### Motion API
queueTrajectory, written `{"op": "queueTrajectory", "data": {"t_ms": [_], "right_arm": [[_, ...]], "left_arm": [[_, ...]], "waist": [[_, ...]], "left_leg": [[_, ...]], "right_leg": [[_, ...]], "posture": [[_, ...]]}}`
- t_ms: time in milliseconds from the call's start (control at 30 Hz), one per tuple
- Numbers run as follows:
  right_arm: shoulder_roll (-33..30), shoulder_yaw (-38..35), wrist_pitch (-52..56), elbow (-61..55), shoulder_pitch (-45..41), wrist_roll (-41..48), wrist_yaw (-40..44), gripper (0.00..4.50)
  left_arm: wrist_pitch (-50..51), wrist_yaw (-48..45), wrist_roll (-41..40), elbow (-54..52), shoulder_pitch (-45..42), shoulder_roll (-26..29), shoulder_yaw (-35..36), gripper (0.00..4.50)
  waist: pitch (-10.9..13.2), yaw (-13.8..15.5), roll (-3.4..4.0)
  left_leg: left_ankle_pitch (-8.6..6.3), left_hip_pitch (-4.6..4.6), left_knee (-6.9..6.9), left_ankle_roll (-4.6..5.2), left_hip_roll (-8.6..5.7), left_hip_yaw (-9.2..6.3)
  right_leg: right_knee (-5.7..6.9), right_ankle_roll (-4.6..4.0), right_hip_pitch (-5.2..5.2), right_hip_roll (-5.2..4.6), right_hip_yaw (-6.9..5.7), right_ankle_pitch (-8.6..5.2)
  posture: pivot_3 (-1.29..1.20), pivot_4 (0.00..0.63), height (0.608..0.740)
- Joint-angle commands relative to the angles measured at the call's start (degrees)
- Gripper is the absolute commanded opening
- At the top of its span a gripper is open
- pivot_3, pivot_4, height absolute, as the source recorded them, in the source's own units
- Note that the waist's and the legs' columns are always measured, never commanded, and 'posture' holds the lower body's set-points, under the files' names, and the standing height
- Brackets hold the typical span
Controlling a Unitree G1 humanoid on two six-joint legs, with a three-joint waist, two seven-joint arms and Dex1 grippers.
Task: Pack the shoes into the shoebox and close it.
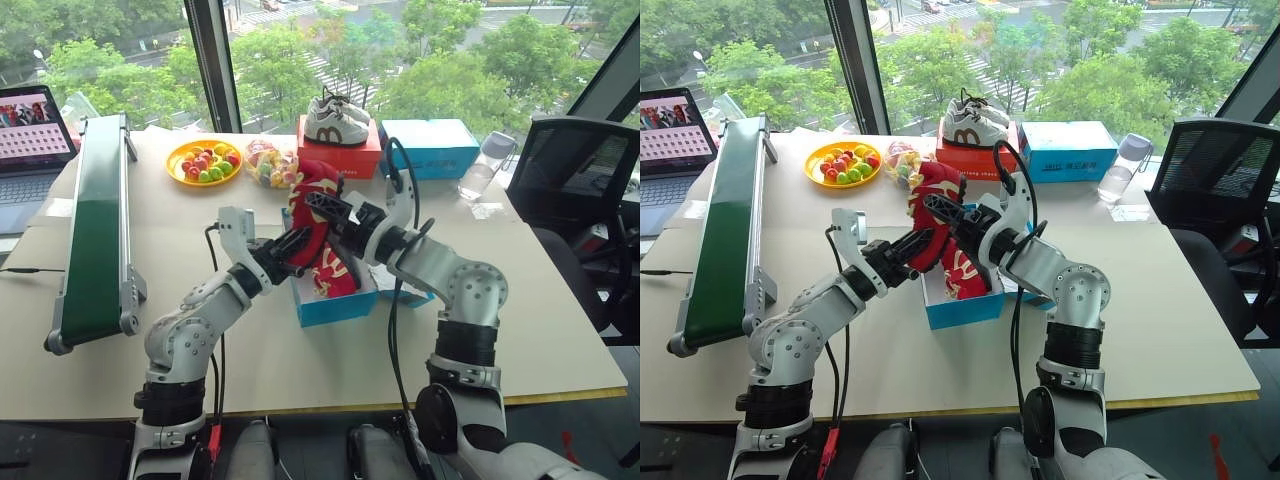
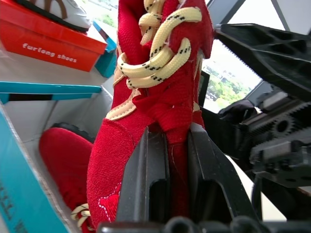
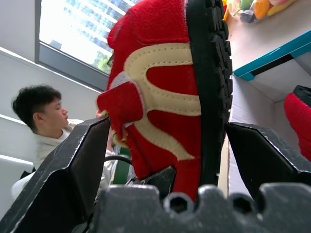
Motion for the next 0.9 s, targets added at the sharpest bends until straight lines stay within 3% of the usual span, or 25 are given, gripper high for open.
{"op": "queueTrajectory", "data": {"t_ms": [33, 100, 200, 400, 500, 767, 833, 900], "right_arm": [[0.03, 1.07, -2.49, 0.21, -2.69, -0.64, 2.33, 4.50], [-0.19, 0.93, -2.80, 0.57, -2.67, -1.10, 2.71, 4.50], [-0.24, 0.57, -3.37, 0.47, -2.28, -1.40, 2.62, 3.87], [0.18, 0.76, -2.97, -0.77, -2.15, -0.75, 2.82, 1.97], [0.66, 0.82, -3.63, -1.99, -2.63, 0.29, 4.12, 1.31], [3.09, -0.31, -4.58, -5.70, -3.86, 4.77, 3.64, 1.31], [3.15, -0.33, -4.96, -5.73, -3.98, 4.62, 3.37, 1.30], [3.10, -0.57, -5.39, -5.76, -4.00, 4.72, 2.81, 1.30]], "left_arm": [[0.71, -1.39, -1.85, -3.83, -1.56, -0.76, -1.76, 0.14], [0.65, -1.29, -1.91, -3.66, -1.62, -0.63, -1.41, 0.14], [0.69, -1.20, -1.80, -3.73, -1.51, -0.46, -1.32, 0.07], [0.52, -1.15, -1.16, -4.08, -0.82, -0.31, -1.65, 0.07], [0.25, -1.22, -0.36, -3.78, -0.81, -0.11, -1.98, 0.07], [-1.53, -1.19, 3.38, -3.05, -0.30, 0.38, -2.99, 0.07], [-2.15, -1.20, 3.95, -2.72, -0.41, 0.22, -2.76, 1.00], [-2.18, -1.29, 4.97, -2.73, -0.62, 0.76, -3.29, 1.62]], "waist": [[0.00, 0.03, 0.01], [0.00, 0.07, 0.01], [0.00, 0.10, 0.01], [0.01, 0.17, 0.01], [0.01, 0.16, 0.01], [0.01, 0.17, 0.02], [0.01, 0.18, 0.02], [0.01, 0.18, 0.02]], "left_leg": [[0.00, 0.00, 0.00, 0.00, 0.00, 0.00], [0.00, 0.00, 0.00, 0.00, 0.00, 0.00], [0.00, -0.01, 0.00, 0.00, 0.00, 0.00], [0.00, -0.02, 0.01, 0.00, 0.00, 0.00], [0.00, -0.02, 0.00, 0.00, 0.00, 0.00], [0.00, -0.03, 0.01, 0.00, 0.00, 0.00], [0.00, -0.03, 0.01, 0.00, 0.00, 0.00], [0.00, -0.03, 0.01, 0.00, 0.00, 0.00]], "right_leg": [[0.01, 0.00, 0.00, 0.00, 0.00, 0.00], [0.00, 0.00, 0.00, 0.00, 0.00, 0.00], [-0.01, 0.00, 0.00, 0.00, 0.00, 0.00], [-0.01, 0.00, 0.00, -0.01, -0.01, 0.00], [-0.01, 0.00, 0.00, 0.00, -0.01, 0.00], [-0.01, 0.00, 0.00, 0.00, -0.01, 0.00], [-0.01, 0.00, -0.01, -0.01, -0.01, 0.00], [-0.01, 0.00, -0.01, 0.00, -0.01, 0.00]], "posture": [[0.00, 0.150, 0.731], [0.00, 0.150, 0.731], [0.00, 0.150, 0.731], [0.00, 0.150, 0.731], [0.00, 0.150, 0.731], [0.00, 0.150, 0.731], [0.00, 0.150, 0.731], [0.00, 0.150, 0.731]]}}
